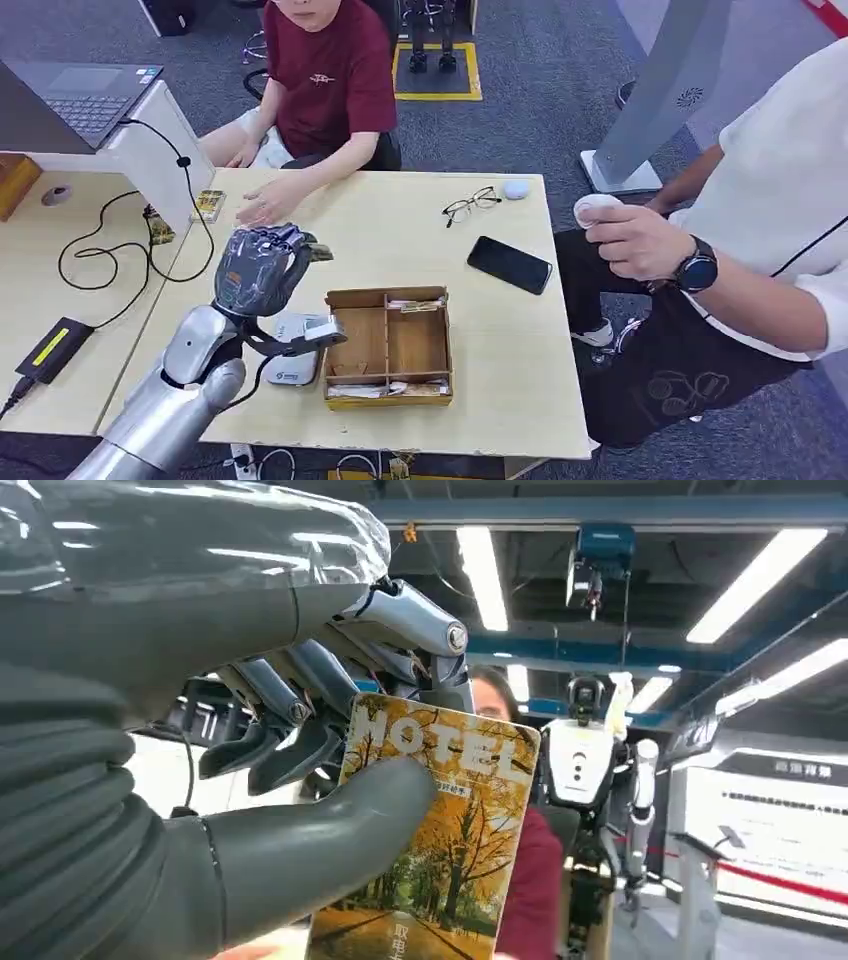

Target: Pass the card to the sensor for recognition and then transmit it.

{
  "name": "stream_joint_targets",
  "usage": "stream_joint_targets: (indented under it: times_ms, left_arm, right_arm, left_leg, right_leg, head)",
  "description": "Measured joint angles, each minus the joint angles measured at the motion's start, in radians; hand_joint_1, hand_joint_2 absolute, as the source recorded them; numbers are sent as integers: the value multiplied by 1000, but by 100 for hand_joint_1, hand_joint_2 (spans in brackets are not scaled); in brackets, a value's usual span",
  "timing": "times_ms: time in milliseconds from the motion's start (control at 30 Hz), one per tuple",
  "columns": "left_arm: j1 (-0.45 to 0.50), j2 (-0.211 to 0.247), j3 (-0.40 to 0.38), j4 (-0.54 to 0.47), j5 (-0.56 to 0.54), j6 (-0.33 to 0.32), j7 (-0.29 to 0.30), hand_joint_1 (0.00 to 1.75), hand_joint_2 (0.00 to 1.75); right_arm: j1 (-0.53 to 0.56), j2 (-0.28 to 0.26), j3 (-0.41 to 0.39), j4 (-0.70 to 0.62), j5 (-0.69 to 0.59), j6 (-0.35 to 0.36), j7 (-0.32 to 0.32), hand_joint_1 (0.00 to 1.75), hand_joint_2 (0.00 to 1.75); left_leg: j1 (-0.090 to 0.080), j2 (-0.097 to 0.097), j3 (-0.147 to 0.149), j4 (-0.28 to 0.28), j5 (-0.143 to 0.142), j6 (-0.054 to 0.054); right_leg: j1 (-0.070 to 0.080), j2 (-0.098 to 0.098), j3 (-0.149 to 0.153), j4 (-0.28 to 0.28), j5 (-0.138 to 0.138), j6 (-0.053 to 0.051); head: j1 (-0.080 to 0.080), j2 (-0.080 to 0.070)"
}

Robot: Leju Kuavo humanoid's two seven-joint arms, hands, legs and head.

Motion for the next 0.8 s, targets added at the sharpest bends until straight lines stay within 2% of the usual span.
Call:
stream_joint_targets:
  times_ms: [67, 100, 133, 200, 267, 400, 733, 767, 800]
  left_arm:
    - [-15, -3, 6, 23, -41, -3, 44, 175, 175]
    - [-31, -7, 8, 45, -67, -5, 75, 169, 175]
    - [-53, -9, 13, 74, -93, -5, 104, 175, 175]
    - [-99, -15, 29, 147, -126, -1, 140, 175, 175]
    - [-132, -19, 50, 214, -129, 10, 137, 175, 175]
    - [-143, -24, 79, 284, -133, 31, 134, 175, 175]
    - [-143, -28, 100, 331, -135, 33, 129, 175, 175]
    - [-143, -28, 101, 333, -135, 33, 127, 157, 175]
    - [-143, -28, 101, 334, -134, 32, 124, 150, 175]
  right_arm:
    - [-1, 0, 3, 0, 6, 0, 0, 0, 175]
    - [-3, 0, 5, 0, 15, 1, 4, 0, 175]
    - [-6, 0, 8, -2, 19, 4, 9, 0, 175]
    - [-10, 0, 10, -7, 19, 9, 15, 0, 175]
    - [-13, 0, 10, -9, 27, 10, 19, 0, 175]
    - [-13, 0, 11, -9, 36, 10, 25, 0, 175]
    - [-17, 0, 11, -9, 36, 18, 24, 0, 175]
    - [-17, 0, 11, -9, 36, 18, 24, 0, 175]
    - [-17, 0, 11, -9, 36, 18, 24, 0, 175]
  left_leg:
    - [0, 0, -1, 0, 0, 0]
    - [0, 0, -1, 0, 0, 0]
    - [0, 0, -1, 0, 0, 0]
    - [0, 1, 0, 0, 0, 0]
    - [0, 0, 0, 0, 1, -1]
    - [0, 0, 0, 0, 1, 0]
    - [0, 0, -1, 0, 1, -1]
    - [0, 0, -1, 0, 1, -1]
    - [0, 0, -1, 0, 1, -1]
  right_leg:
    - [0, 0, 0, 0, 0, 0]
    - [0, 0, -1, 0, 0, 0]
    - [0, 0, -1, 0, 0, 0]
    - [0, 0, -1, 0, 0, 0]
    - [0, 0, -1, 1, 0, 0]
    - [0, 0, -1, 2, 0, 0]
    - [0, 0, -2, 2, 0, 0]
    - [0, 0, -2, 2, 0, 0]
    - [0, 0, -2, 2, 0, 0]
  head:
    - [0, 0]
    - [0, 0]
    - [0, 0]
    - [0, 0]
    - [0, 0]
    - [0, 0]
    - [0, 0]
    - [0, 0]
    - [0, 0]
